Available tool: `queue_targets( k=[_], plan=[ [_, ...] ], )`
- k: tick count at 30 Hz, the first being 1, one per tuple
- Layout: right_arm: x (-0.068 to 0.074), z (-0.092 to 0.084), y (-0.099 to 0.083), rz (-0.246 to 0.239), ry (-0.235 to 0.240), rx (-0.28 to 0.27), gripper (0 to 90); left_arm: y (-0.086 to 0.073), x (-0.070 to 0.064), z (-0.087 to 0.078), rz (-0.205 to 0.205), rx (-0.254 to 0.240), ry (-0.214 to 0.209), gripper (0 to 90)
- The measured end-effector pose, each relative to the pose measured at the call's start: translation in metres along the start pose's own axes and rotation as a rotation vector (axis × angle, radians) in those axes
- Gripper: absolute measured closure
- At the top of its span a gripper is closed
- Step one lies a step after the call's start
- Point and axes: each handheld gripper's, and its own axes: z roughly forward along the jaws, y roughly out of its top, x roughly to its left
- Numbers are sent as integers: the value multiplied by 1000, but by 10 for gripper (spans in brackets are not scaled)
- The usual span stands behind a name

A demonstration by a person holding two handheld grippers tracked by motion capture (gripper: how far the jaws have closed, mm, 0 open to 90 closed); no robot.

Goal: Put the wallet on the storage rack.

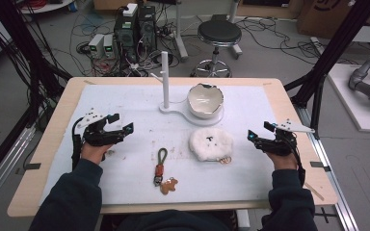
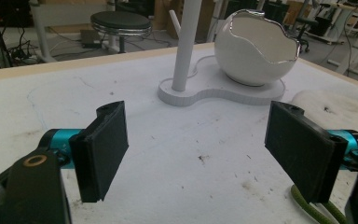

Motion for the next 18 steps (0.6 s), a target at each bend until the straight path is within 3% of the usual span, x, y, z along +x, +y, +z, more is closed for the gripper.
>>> queue_targets(
  k=[16, 18],
  plan=[
    [0, 3, 0, 7, 13, -13, 214, -4, -10, 6, 8, 40, -9, 224],
    [3, 5, 0, 15, 26, 6, 214, -4, -11, 6, 12, 40, -11, 225]
  ],
)
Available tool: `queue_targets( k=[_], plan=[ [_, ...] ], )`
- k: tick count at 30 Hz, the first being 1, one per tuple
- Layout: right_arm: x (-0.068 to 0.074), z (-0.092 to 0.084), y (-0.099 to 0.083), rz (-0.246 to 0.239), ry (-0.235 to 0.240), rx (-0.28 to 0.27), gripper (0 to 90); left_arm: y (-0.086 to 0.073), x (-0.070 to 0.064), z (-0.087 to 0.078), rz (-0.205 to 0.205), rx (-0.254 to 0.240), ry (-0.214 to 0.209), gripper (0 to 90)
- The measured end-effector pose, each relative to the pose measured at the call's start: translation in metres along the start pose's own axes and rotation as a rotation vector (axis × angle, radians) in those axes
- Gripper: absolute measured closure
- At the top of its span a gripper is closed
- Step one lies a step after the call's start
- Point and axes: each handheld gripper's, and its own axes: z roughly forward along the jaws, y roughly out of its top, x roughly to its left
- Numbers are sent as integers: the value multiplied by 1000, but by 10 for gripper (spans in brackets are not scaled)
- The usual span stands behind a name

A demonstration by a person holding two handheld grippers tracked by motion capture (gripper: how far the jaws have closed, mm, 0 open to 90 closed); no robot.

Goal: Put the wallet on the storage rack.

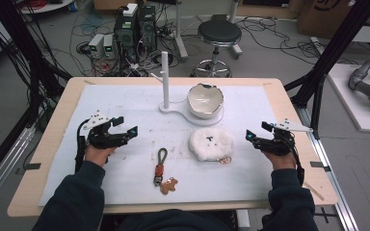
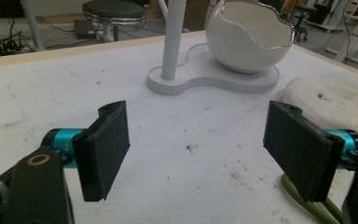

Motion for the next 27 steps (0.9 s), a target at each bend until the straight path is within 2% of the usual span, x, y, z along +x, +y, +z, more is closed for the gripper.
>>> queue_targets(
  k=[3, 5, 6, 7, 10, 11, 13, 14, 16, 18, 19, 22, 24, 27],
  plan=[
    [4, 4, 0, -6, 20, 19, 216, 0, 1, 0, 4, 2, -2, 228],
    [9, 10, 1, -14, 44, 42, 255, 0, 1, 0, -1, -1, -1, 227],
    [17, 16, 1, -16, 73, 70, 262, 0, 1, -1, -1, -2, -3, 227],
    [17, 16, 1, -16, 73, 70, 262, 0, 0, -1, 2, -2, -5, 227],
    [29, 28, -1, -10, 122, 127, 274, 0, -2, 0, 10, 5, -15, 227],
    [35, 37, -4, -15, 134, 173, 276, 0, -3, 1, 13, 5, -18, 228],
    [40, 44, -6, -21, 134, 220, 276, 0, -4, 1, 17, 6, -20, 228],
    [40, 44, -6, -21, 134, 220, 276, 0, -4, 1, 19, 7, -20, 228],
    [41, 50, -8, -14, 137, 257, 276, 0, -4, 2, 20, 7, -23, 228],
    [43, 61, -14, -7, 148, 328, 278, -1, -4, 4, 17, 10, -23, 231],
    [43, 61, -14, -7, 148, 328, 278, -1, -5, 4, 13, 8, -23, 231],
    [41, 65, -20, 11, 191, 369, 342, -1, -5, 5, 18, 11, -27, 234],
    [41, 65, -19, -4, 196, 372, 392, -1, -6, 6, 18, 11, -28, 238],
    [42, 64, -18, -9, 233, 385, 579, -1, -9, 7, 19, 12, -36, 243]
  ],
)
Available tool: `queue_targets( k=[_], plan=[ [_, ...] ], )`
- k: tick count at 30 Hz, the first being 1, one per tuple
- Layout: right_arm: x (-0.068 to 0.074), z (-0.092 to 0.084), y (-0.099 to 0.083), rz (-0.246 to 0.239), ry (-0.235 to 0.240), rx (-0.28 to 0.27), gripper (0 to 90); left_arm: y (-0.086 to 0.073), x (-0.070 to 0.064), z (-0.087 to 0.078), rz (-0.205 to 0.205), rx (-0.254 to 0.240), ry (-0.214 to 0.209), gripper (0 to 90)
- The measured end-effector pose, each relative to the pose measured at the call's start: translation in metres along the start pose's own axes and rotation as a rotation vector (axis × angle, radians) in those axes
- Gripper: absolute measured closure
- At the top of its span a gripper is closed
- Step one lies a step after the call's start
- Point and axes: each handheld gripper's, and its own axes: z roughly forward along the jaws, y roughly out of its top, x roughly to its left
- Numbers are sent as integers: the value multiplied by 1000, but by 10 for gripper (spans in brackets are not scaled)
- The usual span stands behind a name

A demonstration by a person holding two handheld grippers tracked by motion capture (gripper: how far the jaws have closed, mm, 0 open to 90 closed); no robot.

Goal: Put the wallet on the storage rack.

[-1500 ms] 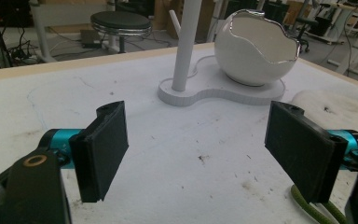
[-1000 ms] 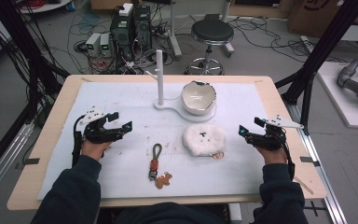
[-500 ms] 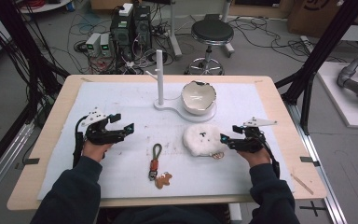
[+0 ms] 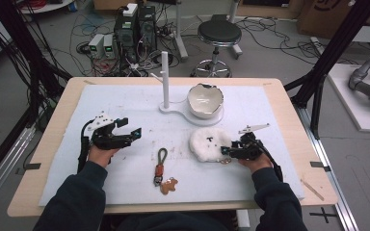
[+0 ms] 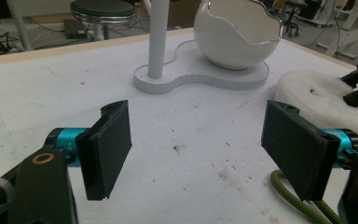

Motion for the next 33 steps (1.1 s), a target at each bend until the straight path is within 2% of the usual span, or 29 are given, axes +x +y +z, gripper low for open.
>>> queue_targets(
  k=[1, 3, 5, 6, 9, 10, 12, 14, 18, 19, 21, 22, 23, 25, 26, 27, 31, 32, 33],
  plan=[
    [1, 0, 0, 2, 5, 1, 661, 0, -1, 1, 0, -1, -2, 244],
    [4, -6, 2, -43, 0, -29, 761, 1, -3, 2, 1, -1, -10, 248],
    [4, -8, 3, -56, 9, -47, 766, 1, -5, 4, -3, -3, -23, 249],
    [8, -12, 4, -102, 11, -95, 772, 1, -6, 6, -2, -4, -32, 249],
    [17, -18, 9, -187, 14, -172, 774, 3, -11, 10, 9, 2, -60, 249],
    [17, -18, 9, -187, 14, -172, 774, 3, -13, 12, 11, 4, -68, 249],
    [22, -21, 12, -220, 25, -215, 776, 5, -17, 16, 15, 5, -91, 249],
    [25, -22, 14, -244, 21, -232, 776, 6, -22, 20, 15, 6, -116, 249],
    [32, -23, 19, -265, 45, -278, 777, 7, -32, 30, 21, 27, -159, 247],
    [35, -24, 23, -281, 67, -301, 777, 8, -34, 32, 24, 28, -172, 243],
    [38, -25, 25, -287, 77, -312, 777, 10, -39, 37, 25, 31, -206, 243],
    [45, -25, 29, -313, 97, -331, 777, 10, -42, 39, 29, 33, -228, 243],
    [45, -25, 29, -313, 97, -331, 777, 11, -46, 42, 36, 40, -246, 243],
    [55, -22, 34, -353, 120, -334, 777, 11, -52, 46, 46, 56, -283, 243],
    [55, -22, 34, -353, 120, -334, 777, 11, -54, 48, 52, 59, -297, 243],
    [61, -20, 36, -369, 133, -330, 777, 12, -57, 49, 47, 58, -306, 243],
    [66, -19, 38, -387, 151, -334, 776, 11, -62, 56, 33, 73, -341, 266],
    [67, -19, 39, -394, 156, -342, 776, 11, -63, 58, 36, 81, -351, 326],
    [67, -19, 39, -394, 156, -342, 776, 10, -65, 60, 40, 86, -358, 326]
  ],
)
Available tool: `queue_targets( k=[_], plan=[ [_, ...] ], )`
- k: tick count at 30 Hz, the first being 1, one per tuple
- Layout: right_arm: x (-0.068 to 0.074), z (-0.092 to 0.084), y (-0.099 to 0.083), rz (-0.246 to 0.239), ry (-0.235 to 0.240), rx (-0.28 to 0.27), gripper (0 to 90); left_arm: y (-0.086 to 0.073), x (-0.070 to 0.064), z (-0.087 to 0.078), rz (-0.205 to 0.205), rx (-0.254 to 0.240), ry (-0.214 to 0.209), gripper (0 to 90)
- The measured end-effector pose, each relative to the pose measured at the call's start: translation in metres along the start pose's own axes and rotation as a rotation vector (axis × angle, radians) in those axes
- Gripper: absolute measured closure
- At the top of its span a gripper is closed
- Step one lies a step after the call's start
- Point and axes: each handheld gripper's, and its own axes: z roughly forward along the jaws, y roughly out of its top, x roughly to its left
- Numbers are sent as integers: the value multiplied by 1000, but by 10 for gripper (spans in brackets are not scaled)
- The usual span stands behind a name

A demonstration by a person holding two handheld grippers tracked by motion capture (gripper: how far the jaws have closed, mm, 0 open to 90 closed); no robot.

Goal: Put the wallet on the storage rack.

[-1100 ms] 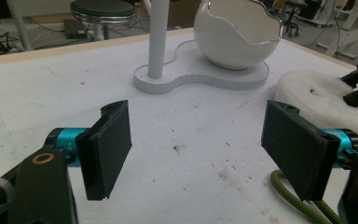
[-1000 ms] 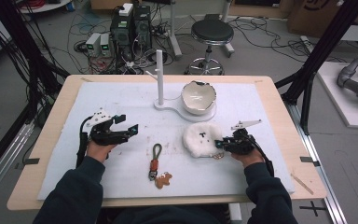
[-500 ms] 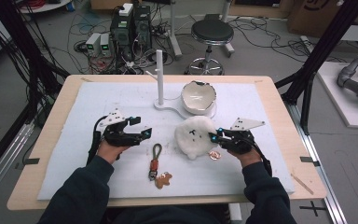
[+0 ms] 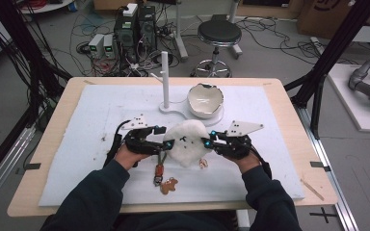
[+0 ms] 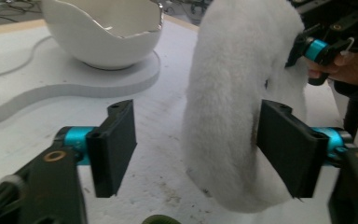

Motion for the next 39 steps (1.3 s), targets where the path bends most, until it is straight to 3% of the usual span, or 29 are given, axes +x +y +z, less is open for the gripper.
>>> queue_targets(
  k=[2, 7, 11, 12, 13, 16, 17, 21, 24, 27, 28, 30, 31, 32, 33, 34, 36, 37, 39],
  plan=[
    [1, 0, 0, 1, 3, 2, 776, 0, -3, 4, 22, 16, -21, 469],
    [-2, -2, 0, 11, -17, 2, 773, 0, -9, 7, 62, 33, -30, 719],
    [-3, -2, -1, 31, -28, -4, 736, 2, -12, 5, 84, 10, -30, 748],
    [-5, -2, -3, 65, -37, -7, 659, 3, -12, 4, 95, 5, -25, 758],
    [-5, -2, -3, 65, -37, -7, 659, 3, -12, 4, 99, -1, -27, 758],
    [-11, -1, -9, 118, -61, -2, 501, 4, -11, 1, 101, -29, -23, 765],
    [-11, -1, -9, 118, -61, -2, 501, 5, -11, -1, 105, -41, -25, 765],
    [-17, 2, -15, 179, -26, 16, 426, 6, -10, -4, 106, -79, -37, 765],
    [-18, 7, -19, 205, 11, 48, 430, 6, -11, -4, 108, -84, -50, 765],
    [-16, 9, -17, 173, 57, 59, 661, 5, -12, -1, 105, -60, -49, 761],
    [-14, 8, -16, 160, 49, 56, 710, 4, -11, -1, 99, -55, -47, 756],
    [-15, 4, -16, 144, 48, 41, 750, 3, -11, 1, 87, -27, -37, 731],
    [-13, 0, -14, 103, 25, 26, 766, 2, -11, 3, 81, -3, -20, 640],
    [-13, 0, -14, 103, 25, 26, 766, 1, -10, 6, 76, 20, -1, 640],
    [-11, -1, -12, 43, 0, 36, 771, 0, -9, 7, 71, 37, 13, 539],
    [-11, -1, -12, 43, 0, 36, 771, 0, -8, 7, 61, 39, 17, 539],
    [-9, -2, -9, -15, -22, 48, 771, 1, -6, 4, 58, 21, 21, 545],
    [-7, -2, -8, -43, -30, 53, 772, 1, -6, 3, 60, 17, 11, 584],
    [-5, -2, -6, -71, -40, 43, 769, 1, -9, 2, 102, 17, 4, 713]
  ],
)
